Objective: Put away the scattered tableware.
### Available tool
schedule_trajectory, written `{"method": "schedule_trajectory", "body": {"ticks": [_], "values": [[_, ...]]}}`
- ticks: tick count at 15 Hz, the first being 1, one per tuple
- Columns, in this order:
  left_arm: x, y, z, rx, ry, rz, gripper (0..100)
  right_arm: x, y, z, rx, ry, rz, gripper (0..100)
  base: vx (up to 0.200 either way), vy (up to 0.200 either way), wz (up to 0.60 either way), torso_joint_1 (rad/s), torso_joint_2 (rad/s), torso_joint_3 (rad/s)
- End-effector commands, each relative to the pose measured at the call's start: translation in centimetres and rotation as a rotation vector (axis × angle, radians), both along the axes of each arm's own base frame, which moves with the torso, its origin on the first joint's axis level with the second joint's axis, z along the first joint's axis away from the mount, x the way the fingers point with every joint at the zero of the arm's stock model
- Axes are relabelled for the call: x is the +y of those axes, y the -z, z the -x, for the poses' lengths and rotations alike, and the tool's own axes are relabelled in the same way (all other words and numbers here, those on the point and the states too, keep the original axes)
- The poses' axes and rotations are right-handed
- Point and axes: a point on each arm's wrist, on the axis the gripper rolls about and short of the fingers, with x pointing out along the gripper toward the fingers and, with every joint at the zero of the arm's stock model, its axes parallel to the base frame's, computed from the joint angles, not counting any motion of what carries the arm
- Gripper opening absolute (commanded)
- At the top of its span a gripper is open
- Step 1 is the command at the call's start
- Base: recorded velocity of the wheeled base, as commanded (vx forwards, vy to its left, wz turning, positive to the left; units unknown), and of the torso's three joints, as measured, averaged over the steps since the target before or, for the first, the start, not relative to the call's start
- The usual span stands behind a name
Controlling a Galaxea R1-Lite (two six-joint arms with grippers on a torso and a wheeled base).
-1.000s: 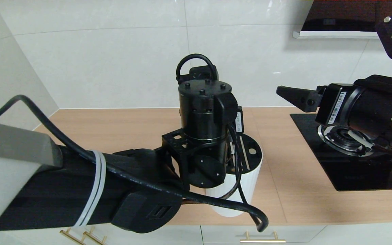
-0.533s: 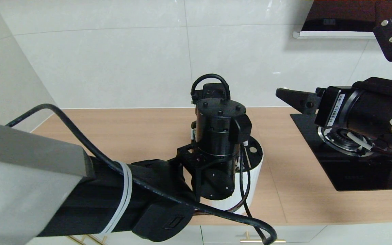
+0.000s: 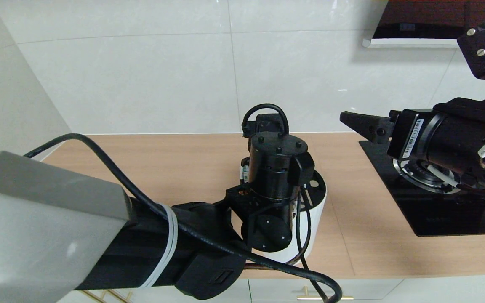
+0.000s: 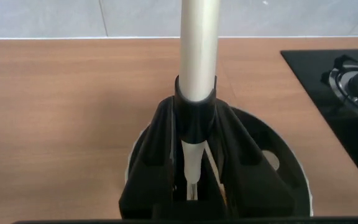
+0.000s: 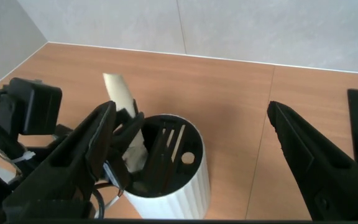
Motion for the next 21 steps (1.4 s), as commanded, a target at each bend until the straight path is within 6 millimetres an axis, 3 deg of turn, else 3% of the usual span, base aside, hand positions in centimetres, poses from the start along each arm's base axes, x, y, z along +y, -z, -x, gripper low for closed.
{"method": "schedule_trajectory", "body": {"ticks": [1, 7, 9, 11, 13, 15, 16, 18, 21], "values": [[0.0, 0.0, 0.0, -0.001, 0.0, 0.001, 100, 0.1, 0.1, -0.1, 0.001, 0.0, 0.001, 100, 0.0, 0.0, 0.0, 0.0, 0.0, 0.0], [0.4, -0.5, 0.4, -0.008, 0.001, 0.012, 100, 0.1, 0.1, 0.0, 0.001, -0.001, 0.001, 100, 0.0, 0.0, 0.0, 0.0, 0.0, 0.0], [1.7, -2.8, 1.8, -0.062, 0.02, 0.076, 100, 0.0, 0.0, 0.0, 0.0, -0.001, 0.0, 100, 0.0, 0.0, 0.0, 0.0, 0.0, 0.0], [4.0, -5.6, 3.5, -0.136, 0.059, 0.127, 100, 0.0, 0.0, 0.1, 0.0, 0.0, 0.0, 100, 0.0, 0.0, 0.0, 0.0, 0.0, 0.0], [9.4, -7.9, 7.3, -0.219, 0.257, 0.129, 100, 0.0, 0.3, 0.0, -0.001, 0.005, 0.023, 100, 0.0, 0.0, 0.0, 0.0, 0.0, 0.0], [13.4, -9.7, 9.2, -0.294, 0.403, 0.147, 100, -0.3, 0.3, 0.0, -0.001, 0.016, 0.027, 100, 0.0, 0.0, 0.0, 0.0, 0.0, 0.0], [15.8, -10.9, 9.4, -0.346, 0.382, 0.17, 100, -1.0, 0.5, -0.2, 0.0, 0.04, 0.028, 100, 0.0, 0.0, 0.0, 0.0, 0.0, 0.0], [18.4, -11.5, 9.3, -0.38, 0.303, 0.181, 100, -2.4, 1.0, 1.1, 0.003, 0.049, 0.026, 100, 0.0, 0.0, 0.0, 0.0, 0.0, 0.0], [22.5, -9.3, 10.2, -0.349, 0.161, 0.133, 100, -7.5, 2.4, 4.5, -0.017, 0.159, 0.012, 100, 0.0, 0.0, 0.0, 0.0, 0.0, 0.0]]}}
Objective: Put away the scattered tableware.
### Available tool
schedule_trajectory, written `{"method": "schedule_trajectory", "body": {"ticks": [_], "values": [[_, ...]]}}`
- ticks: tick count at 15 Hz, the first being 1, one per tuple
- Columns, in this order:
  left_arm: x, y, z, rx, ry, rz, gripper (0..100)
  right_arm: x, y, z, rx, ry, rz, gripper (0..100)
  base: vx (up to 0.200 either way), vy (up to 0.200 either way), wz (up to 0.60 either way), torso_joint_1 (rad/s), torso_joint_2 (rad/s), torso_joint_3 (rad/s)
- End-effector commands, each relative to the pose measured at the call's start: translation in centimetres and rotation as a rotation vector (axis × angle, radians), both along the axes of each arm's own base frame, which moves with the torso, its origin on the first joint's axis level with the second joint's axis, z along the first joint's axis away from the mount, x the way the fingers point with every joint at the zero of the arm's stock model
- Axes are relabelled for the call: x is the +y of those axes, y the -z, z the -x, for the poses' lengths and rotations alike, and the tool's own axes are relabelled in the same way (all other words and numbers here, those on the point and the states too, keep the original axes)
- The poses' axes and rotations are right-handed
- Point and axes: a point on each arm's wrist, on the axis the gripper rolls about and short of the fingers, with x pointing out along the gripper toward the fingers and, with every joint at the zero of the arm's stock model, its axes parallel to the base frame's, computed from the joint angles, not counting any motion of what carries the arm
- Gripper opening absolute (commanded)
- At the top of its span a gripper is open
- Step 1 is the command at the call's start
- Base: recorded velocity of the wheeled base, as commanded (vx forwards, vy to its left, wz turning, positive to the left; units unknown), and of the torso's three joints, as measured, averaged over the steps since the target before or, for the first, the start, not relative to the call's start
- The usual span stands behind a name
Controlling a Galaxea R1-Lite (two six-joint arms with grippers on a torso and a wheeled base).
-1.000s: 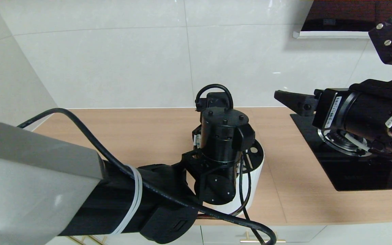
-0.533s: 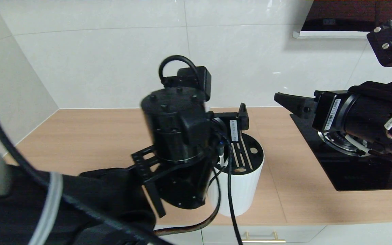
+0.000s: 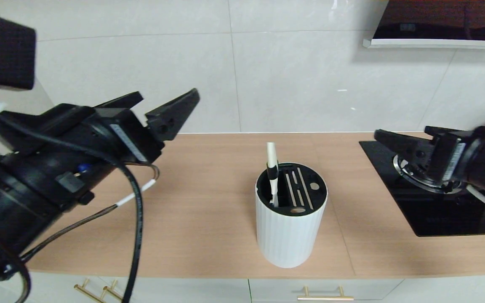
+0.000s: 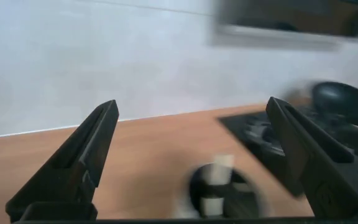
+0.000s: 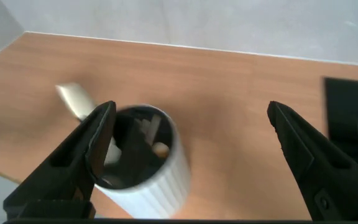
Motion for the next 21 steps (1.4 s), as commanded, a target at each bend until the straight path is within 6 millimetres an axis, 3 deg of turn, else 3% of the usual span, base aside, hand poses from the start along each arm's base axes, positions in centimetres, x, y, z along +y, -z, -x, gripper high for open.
{"method": "schedule_trajectory", "body": {"ticks": [1, 3, 6, 9, 11, 13, 15, 17, 20, 21], "values": [[4.2, 0.3, 2.5, -0.033, -0.103, 0.023, 100, -4.2, 1.1, 3.5, -0.034, 0.082, -0.022, 100, 0.0, 0.0, 0.0, 0.0, 0.0, 0.0], [7.6, 0.4, 5.5, -0.03, -0.193, 0.014, 100, -7.3, 3.8, 6.9, -0.051, 0.157, -0.025, 100, 0.0, 0.0, 0.0, 0.0, 0.0, 0.0], [10.3, 2.5, 10.4, 0.088, -0.217, -0.062, 100, -10.5, 7.2, 11.8, -0.14, 0.282, 0.01, 100, 0.0, 0.0, 0.0, 0.0, 0.0, 0.0], [12.6, 4.9, 15.6, 0.149, -0.182, -0.109, 100, -11.9, 7.8, 16.0, -0.25, 0.346, -0.007, 100, 0.0, 0.0, 0.0, 0.0, 0.0, 0.0], [13.6, 6.6, 19.4, 0.119, -0.272, -0.092, 100, -12.6, 8.5, 19.5, -0.3, 0.405, 0.03, 100, 0.0, 0.0, 0.0, 0.0, 0.0, 0.0], [14.0, 8.3, 22.2, 0.076, -0.323, -0.082, 100, -13.0, 8.6, 21.3, -0.297, 0.462, 0.045, 100, 0.0, 0.0, 0.0, 0.0, 0.0, 0.0], [14.0, 9.4, 22.8, 0.098, -0.376, -0.076, 100, -13.1, 8.0, 21.6, -0.323, 0.55, 0.028, 100, 0.0, 0.0, 0.0, 0.0, 0.0, 0.0], [13.5, 9.7, 22.8, 0.108, -0.498, -0.076, 100, -12.5, 9.1, 21.2, -0.29, 0.639, 0.054, 100, 0.0, 0.0, 0.0, 0.0, 0.0, 0.0], [12.9, 11.9, 22.9, 0.105, -0.557, -0.097, 100, -12.0, 11.5, 21.7, -0.308, 0.678, 0.068, 100, 0.0, 0.0, 0.0, 0.0, 0.0, 0.0], [13.0, 13.6, 22.0, 0.149, -0.59, -0.095, 100, -12.0, 13.7, 20.3, -0.237, 0.675, 0.074, 100, 0.0, 0.0, 0.0, 0.0, 0.0, 0.0]]}}
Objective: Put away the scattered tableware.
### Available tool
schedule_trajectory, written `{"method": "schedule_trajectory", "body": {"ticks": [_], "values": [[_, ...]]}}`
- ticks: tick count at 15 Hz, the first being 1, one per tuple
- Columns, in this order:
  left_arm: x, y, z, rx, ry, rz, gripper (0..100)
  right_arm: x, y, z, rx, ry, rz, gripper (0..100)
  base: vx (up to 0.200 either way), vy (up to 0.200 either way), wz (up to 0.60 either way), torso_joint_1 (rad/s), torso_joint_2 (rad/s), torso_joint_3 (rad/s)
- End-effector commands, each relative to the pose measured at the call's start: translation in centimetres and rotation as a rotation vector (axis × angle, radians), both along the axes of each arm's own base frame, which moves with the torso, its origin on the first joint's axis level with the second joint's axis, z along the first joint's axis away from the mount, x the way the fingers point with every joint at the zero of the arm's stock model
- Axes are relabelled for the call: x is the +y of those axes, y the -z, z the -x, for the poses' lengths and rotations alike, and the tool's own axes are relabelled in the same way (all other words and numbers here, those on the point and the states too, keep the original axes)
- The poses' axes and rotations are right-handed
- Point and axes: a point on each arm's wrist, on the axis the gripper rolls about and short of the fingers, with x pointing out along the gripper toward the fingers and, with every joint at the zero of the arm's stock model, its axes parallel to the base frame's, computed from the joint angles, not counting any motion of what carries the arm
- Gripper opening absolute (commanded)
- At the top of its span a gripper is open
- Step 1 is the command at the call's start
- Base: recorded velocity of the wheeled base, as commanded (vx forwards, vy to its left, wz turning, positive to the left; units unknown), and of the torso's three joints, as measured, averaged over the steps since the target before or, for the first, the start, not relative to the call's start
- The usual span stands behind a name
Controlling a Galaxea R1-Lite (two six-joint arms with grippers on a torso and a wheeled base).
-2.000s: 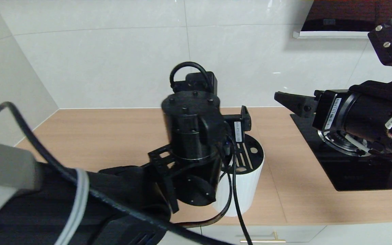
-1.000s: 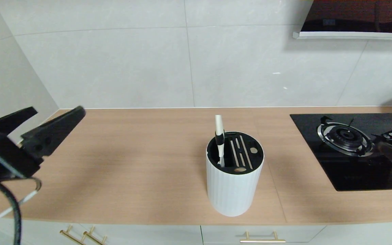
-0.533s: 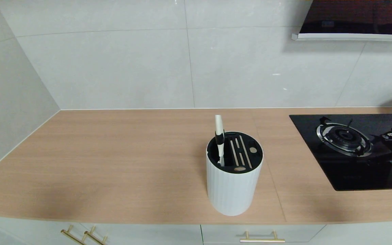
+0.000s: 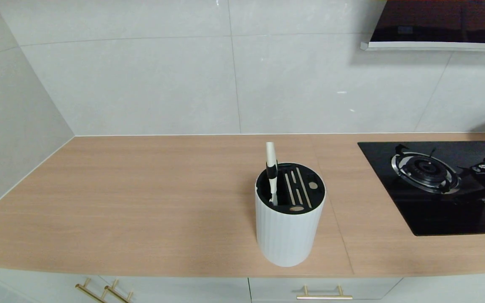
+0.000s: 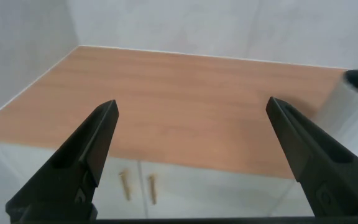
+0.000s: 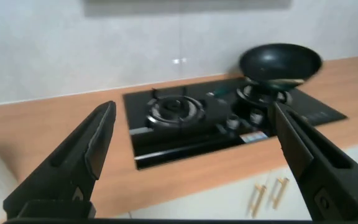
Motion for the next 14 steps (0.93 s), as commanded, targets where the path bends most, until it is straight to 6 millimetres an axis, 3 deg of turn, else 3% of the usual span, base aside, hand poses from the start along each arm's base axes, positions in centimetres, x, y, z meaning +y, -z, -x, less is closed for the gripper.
{"method": "schedule_trajectory", "body": {"ticks": [1, 2, 4, 5, 8, 10, 14], "values": [[0.0, 2.9, -0.9, 0.043, -0.037, -0.002, 100, 0.1, 3.3, -1.2, 0.054, 0.018, -0.013, 100, 0.0, 0.0, 0.0, 0.0, 0.0, 0.0], [0.0, 5.0, -2.0, 0.09, -0.035, -0.017, 100, 0.1, 5.5, -2.4, 0.077, 0.014, -0.011, 100, 0.0, 0.0, 0.0, 0.0, 0.0, 0.0], [0.0, 7.3, -3.2, 0.086, -0.027, -0.061, 100, 0.2, 6.7, -2.8, 0.103, -0.052, -0.05, 100, 0.0, 0.0, 0.0, 0.0, 0.0, 0.0], [-0.1, 7.4, -3.2, 0.093, 0.032, -0.065, 100, 0.4, 7.8, -3.0, 0.209, -0.111, -0.053, 100, 0.0, 0.0, 0.0, 0.0, 0.0, 0.0], [-0.3, 7.8, -3.3, 0.133, 0.116, -0.088, 100, 0.5, 7.7, -3.0, 0.203, -0.188, -0.045, 100, 0.0, 0.0, 0.0, 0.0, 0.0, 0.0], [-0.3, 7.8, -3.3, 0.133, 0.118, -0.108, 100, 0.9, 8.3, -3.0, 0.275, -0.329, -0.008, 100, 0.0, 0.0, 0.0, 0.0, 0.0, 0.0], [-0.3, 7.8, -3.3, 0.128, 0.117, -0.073, 100, 0.9, 8.2, -3.0, 0.26, -0.344, -0.002, 100, 0.0, 0.0, 0.0, 0.0, 0.0, 0.0]]}}
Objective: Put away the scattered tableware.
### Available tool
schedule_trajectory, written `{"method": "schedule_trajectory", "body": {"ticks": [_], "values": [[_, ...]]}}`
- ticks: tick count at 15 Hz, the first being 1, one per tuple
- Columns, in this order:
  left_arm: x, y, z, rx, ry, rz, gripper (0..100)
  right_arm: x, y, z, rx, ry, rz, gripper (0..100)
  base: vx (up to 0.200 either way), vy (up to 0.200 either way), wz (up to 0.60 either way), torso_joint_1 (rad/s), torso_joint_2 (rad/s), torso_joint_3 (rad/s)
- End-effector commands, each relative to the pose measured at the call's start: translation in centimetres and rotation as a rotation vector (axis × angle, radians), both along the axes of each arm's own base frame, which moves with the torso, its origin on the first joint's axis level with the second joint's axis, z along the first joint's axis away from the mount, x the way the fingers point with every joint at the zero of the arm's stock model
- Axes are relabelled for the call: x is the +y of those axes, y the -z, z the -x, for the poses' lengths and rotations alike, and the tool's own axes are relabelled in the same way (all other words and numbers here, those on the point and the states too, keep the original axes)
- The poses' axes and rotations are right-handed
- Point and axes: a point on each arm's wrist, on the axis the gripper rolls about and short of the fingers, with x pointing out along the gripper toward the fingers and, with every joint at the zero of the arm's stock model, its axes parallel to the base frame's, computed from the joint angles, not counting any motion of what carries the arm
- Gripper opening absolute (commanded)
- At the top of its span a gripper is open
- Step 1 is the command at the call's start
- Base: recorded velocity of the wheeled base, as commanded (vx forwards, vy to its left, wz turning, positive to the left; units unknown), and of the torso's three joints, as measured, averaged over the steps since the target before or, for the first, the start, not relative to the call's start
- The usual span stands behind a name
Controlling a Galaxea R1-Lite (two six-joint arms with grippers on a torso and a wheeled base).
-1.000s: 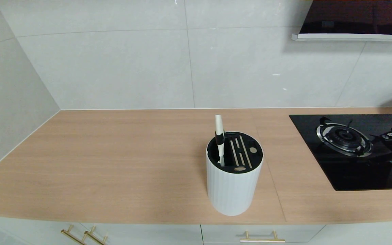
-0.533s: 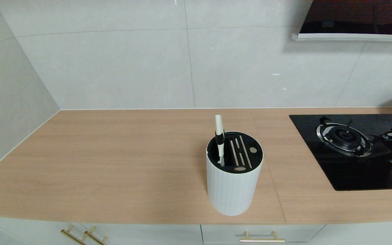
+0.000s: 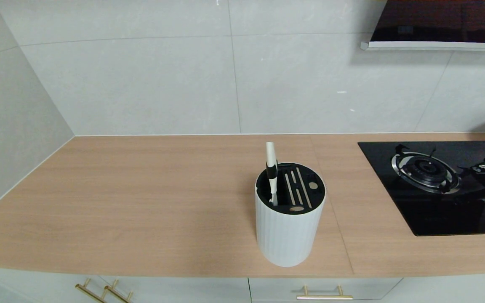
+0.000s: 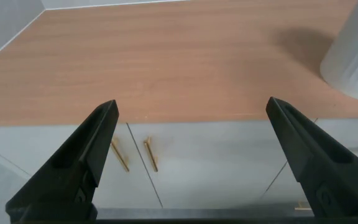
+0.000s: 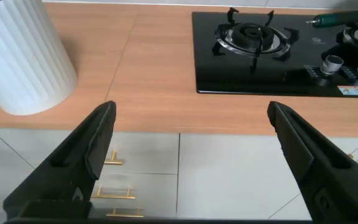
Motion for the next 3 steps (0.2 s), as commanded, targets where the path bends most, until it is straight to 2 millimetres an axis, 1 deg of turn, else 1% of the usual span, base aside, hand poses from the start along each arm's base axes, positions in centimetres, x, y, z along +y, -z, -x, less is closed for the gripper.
{"method": "schedule_trajectory", "body": {"ticks": [1, 3], "values": [[0.0, -0.02, -0.02, 0.0, -0.001, 0.022, 100, -0.01, 0.06, -0.01, 0.005, 0.002, -0.005, 100, 0.0, 0.0, 0.0, 0.0, 0.0, 0.0], [0.0, -0.02, -0.02, 0.0, -0.001, 0.018, 100, 0.0, 0.04, -0.02, 0.005, 0.0, -0.005, 100, 0.0, 0.0, 0.0, 0.0, 0.0, 0.0]]}}
